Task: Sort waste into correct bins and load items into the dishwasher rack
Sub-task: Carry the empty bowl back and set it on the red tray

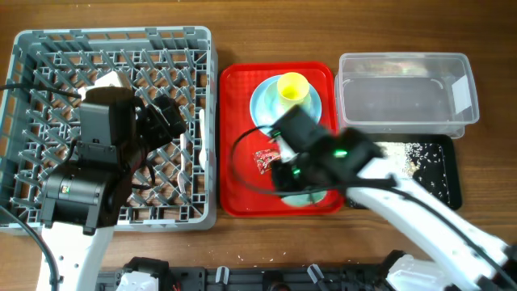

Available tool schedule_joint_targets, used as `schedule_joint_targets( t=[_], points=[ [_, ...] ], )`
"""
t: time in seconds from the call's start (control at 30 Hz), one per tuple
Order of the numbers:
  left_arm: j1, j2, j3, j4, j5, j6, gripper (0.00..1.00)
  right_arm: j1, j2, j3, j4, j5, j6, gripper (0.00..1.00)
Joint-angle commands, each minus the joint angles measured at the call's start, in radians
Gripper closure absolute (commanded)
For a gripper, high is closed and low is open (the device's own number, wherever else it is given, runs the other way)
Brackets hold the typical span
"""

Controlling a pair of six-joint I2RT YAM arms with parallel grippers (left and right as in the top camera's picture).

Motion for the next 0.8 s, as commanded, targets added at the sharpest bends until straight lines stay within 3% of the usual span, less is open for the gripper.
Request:
schedule_joint_targets(
  t=[0.0, 0.2, 0.33, 0.5, 0.77],
  points=[
    [0.008, -0.002, 0.006, 0.003, -0.006, 0.002, 0.0, 0.095, 0.118, 0.002, 0.022, 0.038, 0.021, 0.96],
    [0.008, -0.002, 0.006, 0.003, -0.006, 0.001, 0.0, 0.167, 0.269, 0.002, 0.106, 0.037, 0.018, 0.96],
    [0.008, -0.002, 0.006, 0.003, -0.006, 0.002, 0.0, 0.167, 0.281, 0.002, 0.129, 0.039, -0.004, 0.95],
    [0.008, -0.002, 0.006, 0.003, -0.006, 0.002, 0.0, 0.166, 0.281, 0.003, 0.161, 0.037, -0.084, 0.78],
    [0.008, -0.002, 0.006, 0.003, -0.006, 0.002, 0.0, 0.075, 0.21, 0.125, 0.021, 0.145, -0.139, 0.71]
  ],
)
